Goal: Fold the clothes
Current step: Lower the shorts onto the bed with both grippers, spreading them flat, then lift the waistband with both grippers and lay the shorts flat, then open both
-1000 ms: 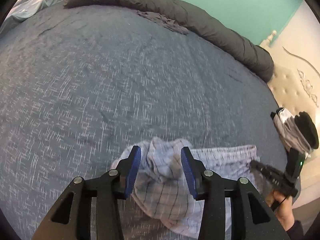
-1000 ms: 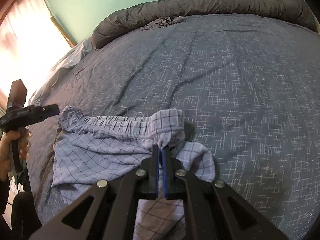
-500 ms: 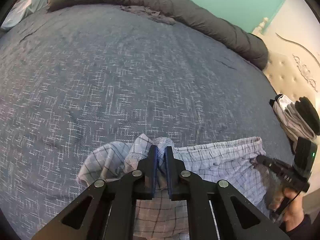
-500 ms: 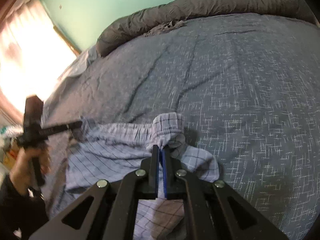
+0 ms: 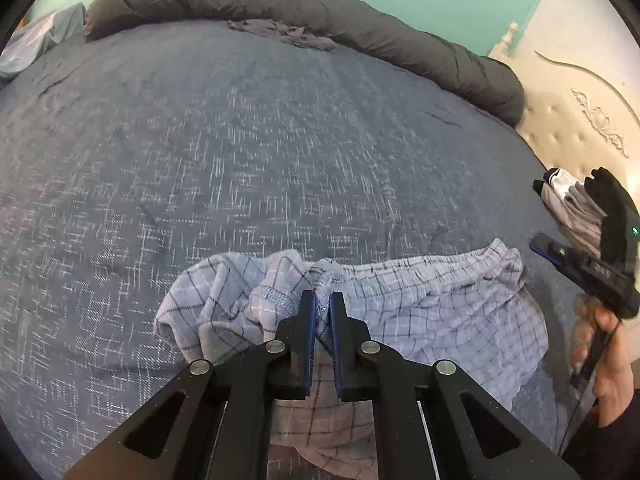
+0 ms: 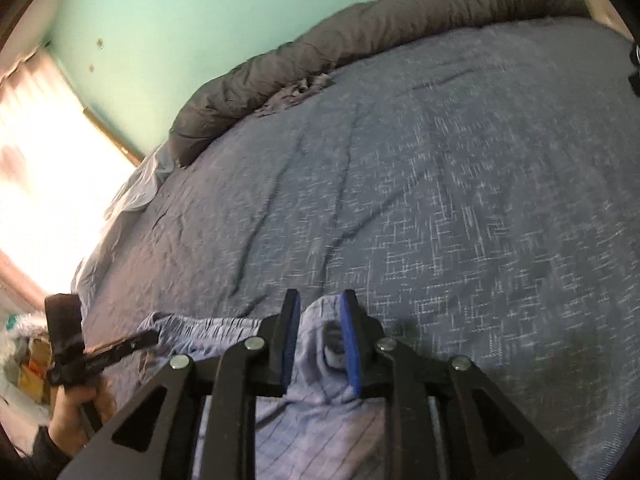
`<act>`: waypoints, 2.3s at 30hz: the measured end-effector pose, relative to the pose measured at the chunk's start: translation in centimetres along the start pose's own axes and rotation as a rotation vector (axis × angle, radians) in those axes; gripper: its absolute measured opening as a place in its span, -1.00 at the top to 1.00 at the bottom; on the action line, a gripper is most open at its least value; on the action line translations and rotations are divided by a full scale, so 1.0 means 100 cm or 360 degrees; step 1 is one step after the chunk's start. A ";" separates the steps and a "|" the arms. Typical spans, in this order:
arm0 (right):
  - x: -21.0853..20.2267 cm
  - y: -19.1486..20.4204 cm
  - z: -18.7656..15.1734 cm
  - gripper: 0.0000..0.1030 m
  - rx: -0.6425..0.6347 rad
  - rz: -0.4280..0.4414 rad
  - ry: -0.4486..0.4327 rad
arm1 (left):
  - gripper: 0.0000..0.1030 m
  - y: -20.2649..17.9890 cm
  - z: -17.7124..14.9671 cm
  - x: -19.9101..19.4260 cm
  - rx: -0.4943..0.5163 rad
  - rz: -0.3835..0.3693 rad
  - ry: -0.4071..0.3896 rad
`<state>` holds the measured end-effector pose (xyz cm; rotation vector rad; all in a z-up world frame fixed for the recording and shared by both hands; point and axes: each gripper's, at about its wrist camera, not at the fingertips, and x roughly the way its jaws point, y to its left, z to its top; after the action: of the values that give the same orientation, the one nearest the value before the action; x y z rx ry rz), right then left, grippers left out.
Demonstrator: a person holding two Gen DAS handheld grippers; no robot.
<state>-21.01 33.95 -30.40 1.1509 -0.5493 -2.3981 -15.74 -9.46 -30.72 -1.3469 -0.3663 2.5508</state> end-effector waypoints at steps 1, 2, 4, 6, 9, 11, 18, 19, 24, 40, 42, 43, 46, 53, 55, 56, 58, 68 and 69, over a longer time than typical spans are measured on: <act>0.005 -0.002 0.001 0.61 0.0018 -0.0002 0.0015 | 0.86 0.001 -0.001 -0.001 -0.0002 -0.0002 -0.0001; 0.010 -0.004 0.002 0.59 0.0034 -0.0002 0.0030 | 0.86 0.002 -0.002 -0.002 -0.0001 -0.0002 0.0000; 0.020 -0.002 -0.001 0.56 0.0004 -0.0011 0.0083 | 0.86 0.003 -0.001 -0.004 0.0001 0.0004 -0.0002; 0.026 -0.003 -0.004 0.55 -0.0006 -0.0017 0.0099 | 0.86 0.003 0.000 -0.007 0.0001 0.0006 -0.0002; 0.029 -0.008 -0.007 0.55 0.0000 -0.0010 0.0106 | 0.77 0.000 0.005 -0.007 0.0005 0.0004 -0.0021; 0.031 -0.011 -0.008 0.55 -0.0008 -0.0013 0.0112 | 0.69 -0.003 0.009 -0.007 0.0009 0.0003 -0.0034; 0.029 0.007 -0.017 0.74 -0.0153 -0.0031 0.0158 | 0.54 -0.011 0.022 -0.006 0.0021 -0.0001 -0.0079; 0.027 0.008 -0.018 0.75 -0.0166 -0.0032 0.0162 | 0.54 -0.011 0.023 -0.005 0.0018 -0.0003 -0.0075; 0.025 0.009 -0.020 0.76 -0.0160 -0.0026 0.0177 | 0.59 -0.007 0.026 0.001 -0.0013 -0.0020 -0.0034; 0.023 0.006 -0.021 0.76 -0.0145 -0.0014 0.0193 | 0.42 0.001 0.032 0.032 -0.0051 -0.0061 0.0128; 0.021 0.007 -0.020 0.76 -0.0155 -0.0009 0.0185 | 0.55 0.005 0.031 0.031 -0.0084 -0.0083 0.0126; 0.020 0.007 -0.020 0.76 -0.0159 -0.0006 0.0181 | 0.64 0.005 0.032 0.028 -0.0078 -0.0071 0.0106; 0.012 0.012 -0.018 0.76 -0.0188 0.0012 0.0140 | 0.79 0.005 0.032 0.014 -0.0092 -0.0078 0.0018; -0.019 0.030 -0.008 0.84 -0.0283 0.0049 -0.0050 | 0.87 -0.009 0.042 -0.022 -0.0041 -0.0107 -0.0212; -0.024 0.033 0.001 0.85 -0.0280 0.0057 -0.0091 | 0.87 -0.014 0.048 -0.030 -0.0034 -0.0119 -0.0256; -0.028 0.034 0.006 0.86 -0.0279 0.0058 -0.0108 | 0.87 -0.016 0.050 -0.033 -0.0034 -0.0126 -0.0265; -0.028 0.039 0.017 0.86 -0.0275 0.0068 -0.0129 | 0.87 -0.019 0.056 -0.038 -0.0026 -0.0131 -0.0282; 0.000 0.060 0.096 0.87 -0.0406 -0.0045 -0.0123 | 0.87 -0.022 0.129 -0.035 0.0047 -0.0016 -0.0265; 0.009 0.059 0.101 0.87 -0.0411 -0.0064 -0.0092 | 0.88 -0.021 0.135 -0.030 0.0057 0.0004 -0.0244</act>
<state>-28.43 30.28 -22.08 0.9921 -0.2263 -2.4552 -25.12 -9.98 -20.36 -1.1438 -0.3447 2.6575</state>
